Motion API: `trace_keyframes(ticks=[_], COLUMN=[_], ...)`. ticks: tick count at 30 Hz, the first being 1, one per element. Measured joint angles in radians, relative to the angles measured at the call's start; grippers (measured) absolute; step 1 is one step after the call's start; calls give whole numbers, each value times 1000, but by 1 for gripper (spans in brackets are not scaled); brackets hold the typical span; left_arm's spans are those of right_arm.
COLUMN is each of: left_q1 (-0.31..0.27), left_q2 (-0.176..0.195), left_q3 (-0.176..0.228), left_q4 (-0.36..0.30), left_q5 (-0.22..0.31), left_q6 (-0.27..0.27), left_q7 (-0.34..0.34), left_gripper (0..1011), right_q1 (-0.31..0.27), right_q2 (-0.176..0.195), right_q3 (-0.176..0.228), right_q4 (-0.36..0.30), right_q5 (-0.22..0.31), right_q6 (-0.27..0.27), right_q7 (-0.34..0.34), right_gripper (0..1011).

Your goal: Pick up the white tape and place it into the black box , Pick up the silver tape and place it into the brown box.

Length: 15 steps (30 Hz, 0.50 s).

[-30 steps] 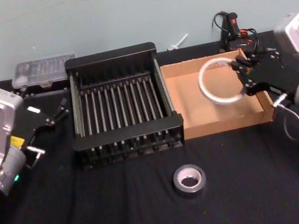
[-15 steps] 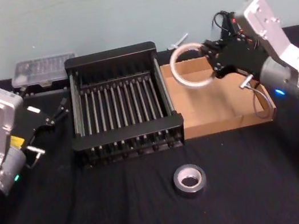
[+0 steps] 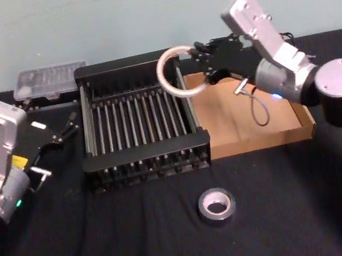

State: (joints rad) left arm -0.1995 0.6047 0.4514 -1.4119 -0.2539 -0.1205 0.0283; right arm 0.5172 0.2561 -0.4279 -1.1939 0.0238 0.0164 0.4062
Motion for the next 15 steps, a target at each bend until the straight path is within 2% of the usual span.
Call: trace_keyframes(ticks=[7, 15], left_q1=[0, 0], left_q2=[0, 0], left_q3=[0, 0], left_q4=[0, 0], left_q5=[0, 0], left_q6=[0, 0], left_q7=[0, 0], left_gripper=[1001, 1001], right_q1=[49, 74], right_q2=[-58, -102], right_q3=[-38, -66], right_q4=[93, 176], right_q5=[-7, -21], right_q6=[-35, -78], right_q7=[12, 7], right_gripper=[86, 86])
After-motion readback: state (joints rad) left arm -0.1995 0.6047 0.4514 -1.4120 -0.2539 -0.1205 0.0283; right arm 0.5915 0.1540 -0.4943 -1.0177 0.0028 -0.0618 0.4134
